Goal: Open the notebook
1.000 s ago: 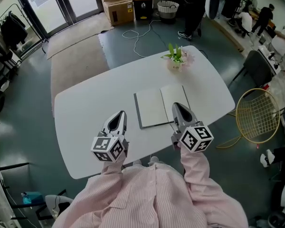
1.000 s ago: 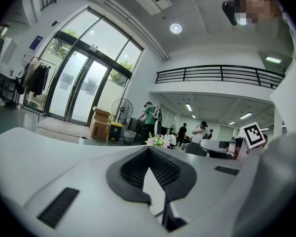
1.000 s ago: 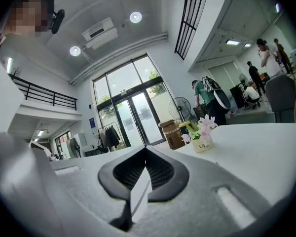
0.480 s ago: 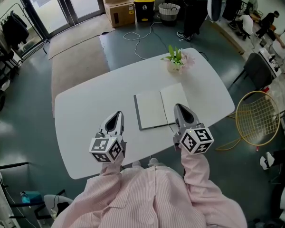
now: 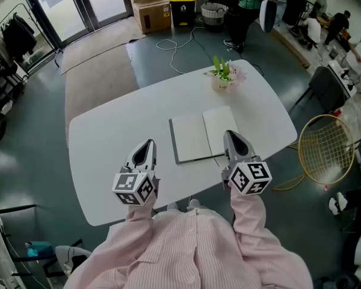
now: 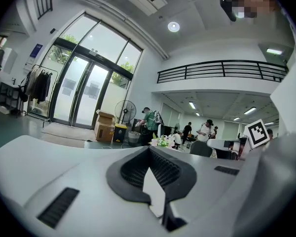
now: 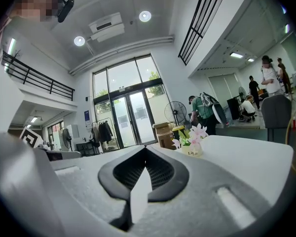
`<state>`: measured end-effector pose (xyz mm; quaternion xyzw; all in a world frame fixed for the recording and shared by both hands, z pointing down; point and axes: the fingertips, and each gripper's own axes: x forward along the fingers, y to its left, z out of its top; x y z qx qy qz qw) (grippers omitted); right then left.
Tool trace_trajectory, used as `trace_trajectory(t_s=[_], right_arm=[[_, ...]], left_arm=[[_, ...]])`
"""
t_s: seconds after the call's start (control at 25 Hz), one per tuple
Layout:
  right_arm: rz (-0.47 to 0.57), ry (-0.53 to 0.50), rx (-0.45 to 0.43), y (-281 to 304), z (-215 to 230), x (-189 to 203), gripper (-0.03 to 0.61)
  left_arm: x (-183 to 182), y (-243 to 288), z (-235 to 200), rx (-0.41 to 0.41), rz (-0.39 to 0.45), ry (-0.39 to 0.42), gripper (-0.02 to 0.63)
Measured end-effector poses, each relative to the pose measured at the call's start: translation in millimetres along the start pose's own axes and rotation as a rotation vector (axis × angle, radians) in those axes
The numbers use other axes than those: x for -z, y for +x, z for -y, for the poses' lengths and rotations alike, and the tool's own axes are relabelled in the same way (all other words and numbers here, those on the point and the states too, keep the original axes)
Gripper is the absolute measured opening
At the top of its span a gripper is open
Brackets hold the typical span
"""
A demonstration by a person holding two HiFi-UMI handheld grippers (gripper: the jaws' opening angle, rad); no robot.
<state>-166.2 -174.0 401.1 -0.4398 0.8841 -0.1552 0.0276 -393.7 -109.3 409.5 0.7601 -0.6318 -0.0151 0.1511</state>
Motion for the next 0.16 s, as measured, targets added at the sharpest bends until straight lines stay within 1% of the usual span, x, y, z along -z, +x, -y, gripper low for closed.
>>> trace_trajectory(t_s=[0.16], right_arm=[[-0.010,-0.015,0.010,-1.7,0.5,2.3,0.006]], left_arm=[[-0.5,-1.8,-0.8,-0.005,0.000,0.005,-0.002]])
